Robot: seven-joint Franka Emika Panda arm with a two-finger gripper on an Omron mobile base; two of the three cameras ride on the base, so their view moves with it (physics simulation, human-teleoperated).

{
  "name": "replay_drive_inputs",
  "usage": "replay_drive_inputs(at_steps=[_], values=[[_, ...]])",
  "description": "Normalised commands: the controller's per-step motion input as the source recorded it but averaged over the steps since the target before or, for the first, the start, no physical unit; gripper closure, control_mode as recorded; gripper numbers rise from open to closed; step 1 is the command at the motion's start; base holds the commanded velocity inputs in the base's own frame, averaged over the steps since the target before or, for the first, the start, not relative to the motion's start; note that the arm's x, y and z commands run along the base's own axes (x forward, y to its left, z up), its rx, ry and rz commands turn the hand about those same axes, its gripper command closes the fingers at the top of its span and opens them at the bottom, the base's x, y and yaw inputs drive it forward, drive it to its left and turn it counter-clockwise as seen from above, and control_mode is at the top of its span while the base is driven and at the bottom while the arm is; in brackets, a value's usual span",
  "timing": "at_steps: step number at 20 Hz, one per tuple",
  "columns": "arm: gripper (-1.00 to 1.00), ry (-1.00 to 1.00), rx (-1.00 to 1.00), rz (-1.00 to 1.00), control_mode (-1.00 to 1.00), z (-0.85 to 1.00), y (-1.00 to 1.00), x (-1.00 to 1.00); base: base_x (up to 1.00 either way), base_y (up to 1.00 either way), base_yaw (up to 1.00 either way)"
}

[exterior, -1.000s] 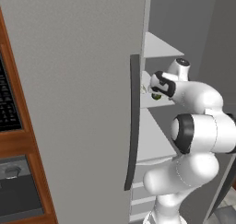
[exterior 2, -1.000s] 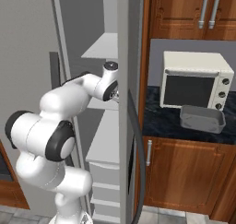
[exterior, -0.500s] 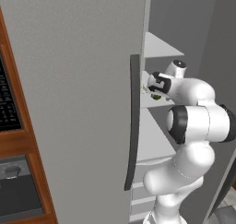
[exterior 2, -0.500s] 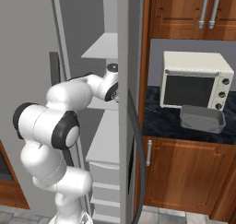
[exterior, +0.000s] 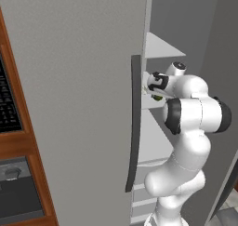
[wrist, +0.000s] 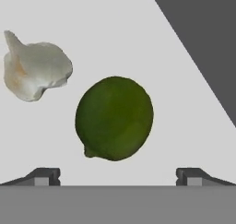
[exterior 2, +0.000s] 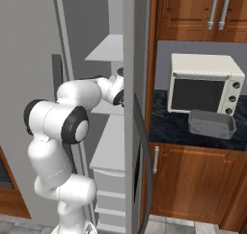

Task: Take the garlic and lime out of the freezer and place them in the tupperware container on the counter. Then put the tupperware containing the vegetables back in the freezer.

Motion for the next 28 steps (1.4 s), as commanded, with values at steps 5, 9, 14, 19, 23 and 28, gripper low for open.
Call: replay_drive_inputs(at_steps=[5,9,14,19,23,28], values=[[-1.0,0.0,0.01,0.0,-1.0,-0.12,0.0,0.39,0.0,0.0,0.0],[-1.0,0.0,0.06,0.0,-1.0,-0.1,-0.03,0.38,0.0,0.0,0.0],[-1.0,0.0,0.04,0.0,-1.0,-0.12,-0.07,0.17,0.0,0.0,0.0],[1.0,0.0,0.0,0.0,-1.0,-0.17,0.0,0.12,0.0,0.0,0.0],[1.0,0.0,0.0,0.0,-1.0,-0.17,0.0,0.09,0.0,0.0,0.0],[1.0,0.0,0.0,0.0,-1.0,-0.04,0.0,0.0,0.0,0.0,0.0]])
